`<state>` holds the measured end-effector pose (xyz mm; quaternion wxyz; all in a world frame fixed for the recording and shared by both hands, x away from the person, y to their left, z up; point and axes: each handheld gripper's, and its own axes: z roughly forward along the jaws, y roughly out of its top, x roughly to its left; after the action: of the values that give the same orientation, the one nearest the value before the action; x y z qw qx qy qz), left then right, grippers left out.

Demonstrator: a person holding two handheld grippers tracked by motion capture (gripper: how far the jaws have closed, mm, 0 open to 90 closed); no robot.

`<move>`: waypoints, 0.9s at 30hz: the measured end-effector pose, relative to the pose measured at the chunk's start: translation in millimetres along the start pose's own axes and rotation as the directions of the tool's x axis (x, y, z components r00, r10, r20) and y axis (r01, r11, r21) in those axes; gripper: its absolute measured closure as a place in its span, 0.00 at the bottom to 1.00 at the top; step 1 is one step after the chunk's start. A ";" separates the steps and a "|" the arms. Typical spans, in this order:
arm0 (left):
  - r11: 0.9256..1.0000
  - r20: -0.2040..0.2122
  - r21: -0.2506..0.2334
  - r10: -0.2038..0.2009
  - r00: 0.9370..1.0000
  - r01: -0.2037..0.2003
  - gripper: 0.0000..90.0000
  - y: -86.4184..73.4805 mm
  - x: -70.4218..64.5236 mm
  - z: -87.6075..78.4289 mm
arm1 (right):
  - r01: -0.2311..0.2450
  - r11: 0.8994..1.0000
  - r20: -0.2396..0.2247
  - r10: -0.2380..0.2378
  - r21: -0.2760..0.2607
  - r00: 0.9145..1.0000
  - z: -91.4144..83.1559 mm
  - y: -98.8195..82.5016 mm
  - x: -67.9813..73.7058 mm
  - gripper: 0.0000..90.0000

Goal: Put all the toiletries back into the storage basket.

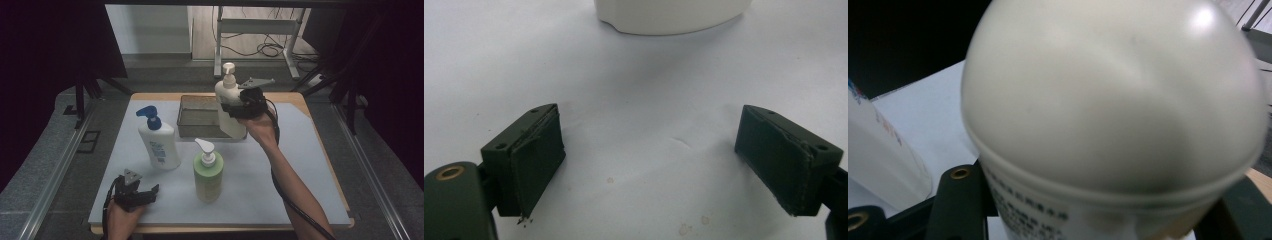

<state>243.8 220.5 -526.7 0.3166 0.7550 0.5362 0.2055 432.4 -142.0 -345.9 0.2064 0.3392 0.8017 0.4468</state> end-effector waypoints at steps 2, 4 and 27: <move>1.000 0.000 0.000 0.000 1.000 0.000 0.13 0.0 0.0 0.0 | -0.005 1.000 0.000 0.005 0.000 1.000 1.9 0.7 0.0 0.44; 1.000 0.000 0.000 0.000 1.000 0.000 0.13 0.0 0.0 0.0 | -0.003 1.000 0.007 0.003 0.000 1.000 6.7 2.0 -0.5 0.44; 1.000 0.000 0.000 0.000 1.000 0.000 0.13 0.0 0.0 0.0 | -0.014 1.000 0.047 0.016 -0.027 0.999 45.9 18.5 -2.1 0.44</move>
<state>243.8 220.5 -526.7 0.3167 0.7549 0.5363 0.2054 469.6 -110.3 -353.7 0.2263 0.3527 0.7881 0.4509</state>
